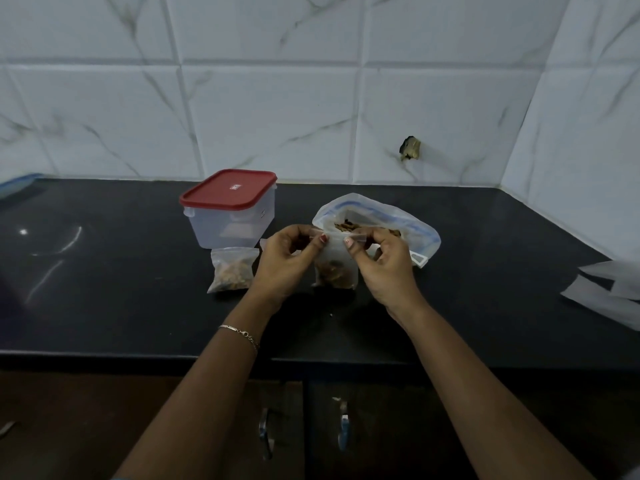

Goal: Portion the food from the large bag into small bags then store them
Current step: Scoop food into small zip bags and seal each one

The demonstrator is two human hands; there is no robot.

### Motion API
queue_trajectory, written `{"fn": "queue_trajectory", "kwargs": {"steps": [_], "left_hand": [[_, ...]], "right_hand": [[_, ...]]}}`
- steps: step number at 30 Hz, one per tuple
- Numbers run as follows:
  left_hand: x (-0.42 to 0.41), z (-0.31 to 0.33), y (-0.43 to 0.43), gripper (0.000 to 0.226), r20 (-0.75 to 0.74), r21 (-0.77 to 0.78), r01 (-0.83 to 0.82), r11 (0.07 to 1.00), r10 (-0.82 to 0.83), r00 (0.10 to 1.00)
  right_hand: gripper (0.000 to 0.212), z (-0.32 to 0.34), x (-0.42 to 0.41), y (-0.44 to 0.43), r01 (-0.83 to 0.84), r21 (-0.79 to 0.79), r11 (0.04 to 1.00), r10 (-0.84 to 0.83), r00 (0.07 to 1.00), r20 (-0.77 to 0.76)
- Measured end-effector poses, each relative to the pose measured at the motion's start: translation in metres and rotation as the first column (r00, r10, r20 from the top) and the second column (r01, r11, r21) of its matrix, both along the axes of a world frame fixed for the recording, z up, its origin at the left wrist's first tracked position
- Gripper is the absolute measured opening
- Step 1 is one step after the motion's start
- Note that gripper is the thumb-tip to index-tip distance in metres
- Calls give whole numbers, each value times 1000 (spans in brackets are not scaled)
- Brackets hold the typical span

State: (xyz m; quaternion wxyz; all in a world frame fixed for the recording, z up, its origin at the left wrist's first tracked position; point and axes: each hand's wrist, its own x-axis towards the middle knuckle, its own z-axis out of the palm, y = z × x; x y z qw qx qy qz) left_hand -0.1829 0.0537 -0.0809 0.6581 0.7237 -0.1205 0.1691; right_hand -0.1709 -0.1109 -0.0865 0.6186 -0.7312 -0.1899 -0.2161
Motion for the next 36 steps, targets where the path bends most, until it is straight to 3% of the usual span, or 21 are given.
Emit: {"fn": "queue_trajectory", "kwargs": {"steps": [10, 16, 22, 24, 28, 31, 36], "left_hand": [[0, 0, -1, 13, 38, 23, 31, 999, -32, 999], [0, 1, 1, 6, 15, 30, 38, 999, -38, 999], [-6, 8, 1, 6, 43, 30, -61, 998, 60, 997], [-9, 12, 7, 4, 41, 22, -102, 995, 101, 994], [-21, 21, 41, 11, 17, 58, -184, 981, 184, 983], [-33, 19, 70, 13, 23, 86, -266, 960, 265, 964], [-48, 2, 102, 16, -61, 117, -399, 909, 408, 911]], "right_hand": [[17, 1, -5, 2, -112, 20, 993, 113, 993, -24], [19, 2, -1, 4, -83, 39, 996, 85, 995, -55], [19, 4, 3, 5, 34, 102, 994, -26, 996, -83], [21, 5, 3, 12, 21, 163, 986, -3, 994, -113], [5, 19, -9, 39, -124, 225, 966, 153, 981, -116], [8, 16, -19, 70, -186, 234, 954, 232, 954, -189], [7, -6, -24, 113, -116, 202, 972, 176, 934, -311]]}}
